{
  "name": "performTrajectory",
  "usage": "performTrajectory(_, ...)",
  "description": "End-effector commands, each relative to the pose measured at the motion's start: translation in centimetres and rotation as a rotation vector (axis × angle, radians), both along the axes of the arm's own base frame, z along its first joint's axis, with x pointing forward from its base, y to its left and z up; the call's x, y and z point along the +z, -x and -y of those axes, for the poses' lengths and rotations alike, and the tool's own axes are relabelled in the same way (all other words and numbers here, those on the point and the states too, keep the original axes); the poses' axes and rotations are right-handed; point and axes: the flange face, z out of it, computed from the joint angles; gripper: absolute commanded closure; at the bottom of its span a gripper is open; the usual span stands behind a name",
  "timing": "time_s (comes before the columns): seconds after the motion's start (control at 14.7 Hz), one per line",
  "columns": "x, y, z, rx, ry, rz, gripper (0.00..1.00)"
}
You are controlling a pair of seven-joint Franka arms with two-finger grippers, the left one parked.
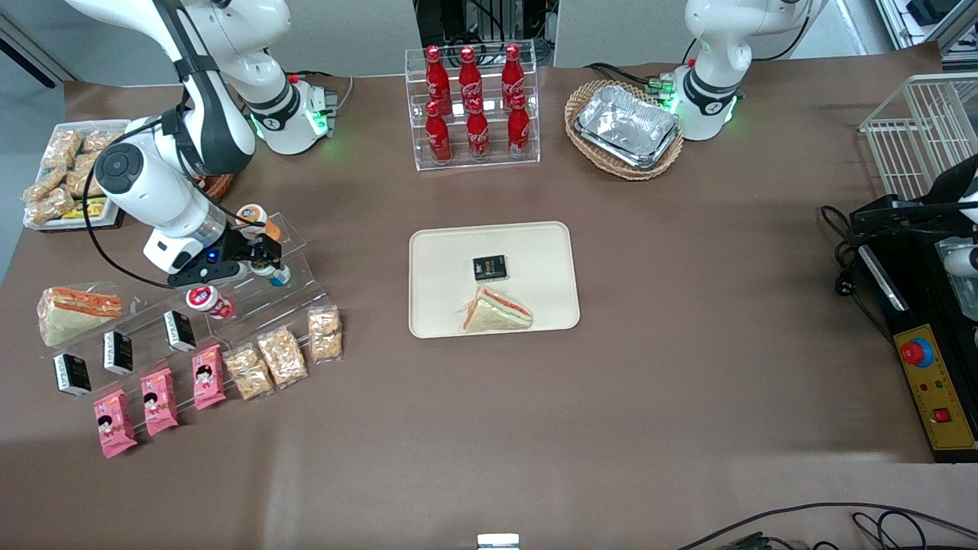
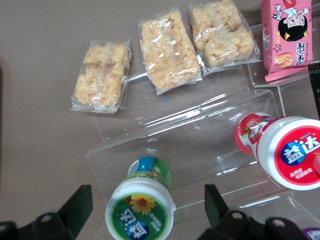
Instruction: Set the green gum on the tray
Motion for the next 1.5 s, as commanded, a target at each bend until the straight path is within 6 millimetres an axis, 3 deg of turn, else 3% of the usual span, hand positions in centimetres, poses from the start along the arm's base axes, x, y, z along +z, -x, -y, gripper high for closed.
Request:
performTrajectory(0.0, -0.8, 0.8, -0.1, 0.011, -0.01, 0.029, 0.02)
performTrajectory(0.2, -1.5, 0.9, -0.1, 0.011, -0.005, 0.019, 0.07)
performTrajectory(0.41, -2.2, 0.8, -0.3, 0.013, 0.001, 0.014, 0.22)
performTrajectory(0.61, -2.5, 0.8, -0.7, 0.023, 0.004, 0.012, 0.28)
performTrajectory(0.95, -2.7, 0.7, -0.7, 0.025, 0.007, 0.008, 0.81)
performTrajectory(1.09, -2.1, 0.5, -0.8, 0.028, 0.005, 0.014, 0.95)
performTrajectory(1.23, -0.4, -0.2, -0.7, 0.037, -0.001, 0.035, 0.96)
performTrajectory(1.43, 4.0, -2.2, 0.0, 0.05, -0.004, 0.03, 0.98)
